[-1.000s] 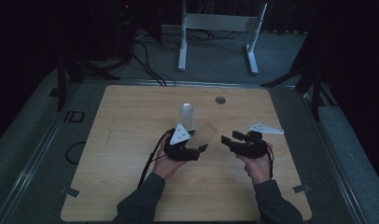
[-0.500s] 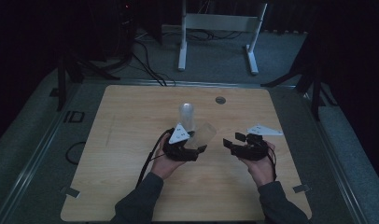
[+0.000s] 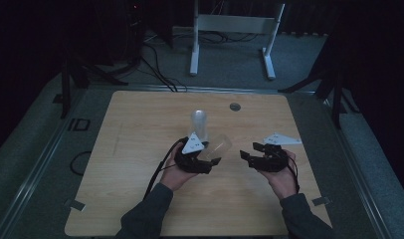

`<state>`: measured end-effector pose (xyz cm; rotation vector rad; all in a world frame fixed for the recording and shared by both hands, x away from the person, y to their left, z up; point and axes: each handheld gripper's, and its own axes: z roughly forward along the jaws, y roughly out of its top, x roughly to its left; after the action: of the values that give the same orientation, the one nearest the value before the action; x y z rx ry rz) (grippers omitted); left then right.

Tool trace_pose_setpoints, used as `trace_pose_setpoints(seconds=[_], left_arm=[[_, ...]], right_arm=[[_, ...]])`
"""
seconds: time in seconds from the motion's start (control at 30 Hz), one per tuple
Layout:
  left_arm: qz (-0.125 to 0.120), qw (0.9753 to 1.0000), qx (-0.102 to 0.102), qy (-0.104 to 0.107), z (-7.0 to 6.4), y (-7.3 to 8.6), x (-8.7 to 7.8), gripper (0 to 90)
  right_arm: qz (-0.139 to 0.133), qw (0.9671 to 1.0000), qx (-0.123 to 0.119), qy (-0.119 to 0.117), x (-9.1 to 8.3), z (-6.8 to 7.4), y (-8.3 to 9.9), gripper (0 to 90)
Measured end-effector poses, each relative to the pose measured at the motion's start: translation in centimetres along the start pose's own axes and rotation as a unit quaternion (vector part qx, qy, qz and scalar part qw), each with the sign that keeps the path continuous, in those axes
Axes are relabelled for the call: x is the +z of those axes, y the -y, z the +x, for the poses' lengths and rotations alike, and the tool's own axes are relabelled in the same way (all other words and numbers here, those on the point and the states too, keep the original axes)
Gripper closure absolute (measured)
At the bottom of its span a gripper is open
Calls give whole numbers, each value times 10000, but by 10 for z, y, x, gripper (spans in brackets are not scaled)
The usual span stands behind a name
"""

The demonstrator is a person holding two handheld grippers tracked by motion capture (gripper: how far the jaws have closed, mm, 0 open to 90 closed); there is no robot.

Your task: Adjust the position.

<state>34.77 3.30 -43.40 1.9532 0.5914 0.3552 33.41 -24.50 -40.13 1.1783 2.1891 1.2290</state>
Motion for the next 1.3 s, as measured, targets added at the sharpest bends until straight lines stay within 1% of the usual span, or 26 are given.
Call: trace_pose_setpoints(seconds=[0.13, 0.2, 0.27, 0.43, 0.53, 0.57, 0.6, 0.63, 0.67, 0.73, 0.77, 0.8, 0.83, 0.9, 0.93, 1.0, 1.03, 1.07, 1.1, 1.13, 1.17, 1.3], left_arm=[[53, 10000, 65, 30, 0, -1, 0, 290], [102, 9999, 115, 60, 0, -2, -1, 290], [117, 9998, 124, 109, 0, -2, -1, 289], [191, 9995, 198, 179, -1, -1, 0, 290], [232, 9992, 239, 216, -2, -1, 1, 289], [278, 9989, 285, 260, -2, -2, 1, 289], [297, 9988, 297, 271, -2, -2, 1, 290], [302, 9987, 291, 282, -3, -2, 2, 290], [318, 9986, 307, 306, -3, -2, 2, 289], [337, 9984, 323, 325, -4, -2, 2, 290], [398, 9978, 389, 367, -5, -2, 3, 290], [398, 9978, 389, 367, -5, -2, 3, 289], [427, 9974, 431, 395, -6, -2, 4, 289], [448, 9971, 453, 418, -7, -2, 4, 290], [458, 9970, 460, 423, -7, -2, 4, 290], [466, 9969, 466, 422, -7, -2, 4, 289], [471, 9969, 474, 423, -7, -2, 4, 289], [481, 9967, 485, 428, -7, -2, 4, 289], [481, 9967, 485, 428, -7, -2, 4, 289], [499, 9965, 511, 442, -6, -2, 3, 289], [505, 9964, 517, 442, -6, -2, 3, 290], [542, 9958, 560, 477, -6, -1, 2, 289]], right_arm=[[56, 10000, -73, 15, -1, 0, -1, 364], [130, 9997, -181, 37, -3, 1, -2, 364], [148, 9997, -212, 36, -3, 1, -2, 364], [284, 9989, -373, -23, -6, 1, -5, 365], [318, 9987, -400, -24, -6, 1, -5, 365], [346, 9985, -431, -26, -6, 1, -5, 364], [444, 9975, -555, -31, -7, 1, -6, 365], [444, 9975, -555, -31, -7, 1, -6, 365], [508, 9966, -639, -81, -7, 2, -7, 364], [508, 9966, -639, -81, -7, 2, -7, 364], [588, 9947, -842, -79, -7, 4, -7, 364], [588, 9947, -842, -79, -7, 4, -7, 364], [635, 9934, -952, -104, -7, 6, -8, 364], [665, 9923, -1036, -135, -7, 8, -9, 366], [687, 9917, -1074, -161, -7, 9, -10, 381], [732, 9903, -1159, -240, -6, 10, -11, 383], [732, 9903, -1159, -240, -6, 10, -11, 383], [779, 9888, -1248, -271, -6, 12, -12, 383], [779, 9888, -1248, -271, -6, 12, -12, 383], [798, 9886, -1225, -349, -5, 13, -13, 382], [806, 9886, -1214, -378, -5, 13, -14, 383], [856, 9875, -1241, -455, -4, 12, -14, 383]])
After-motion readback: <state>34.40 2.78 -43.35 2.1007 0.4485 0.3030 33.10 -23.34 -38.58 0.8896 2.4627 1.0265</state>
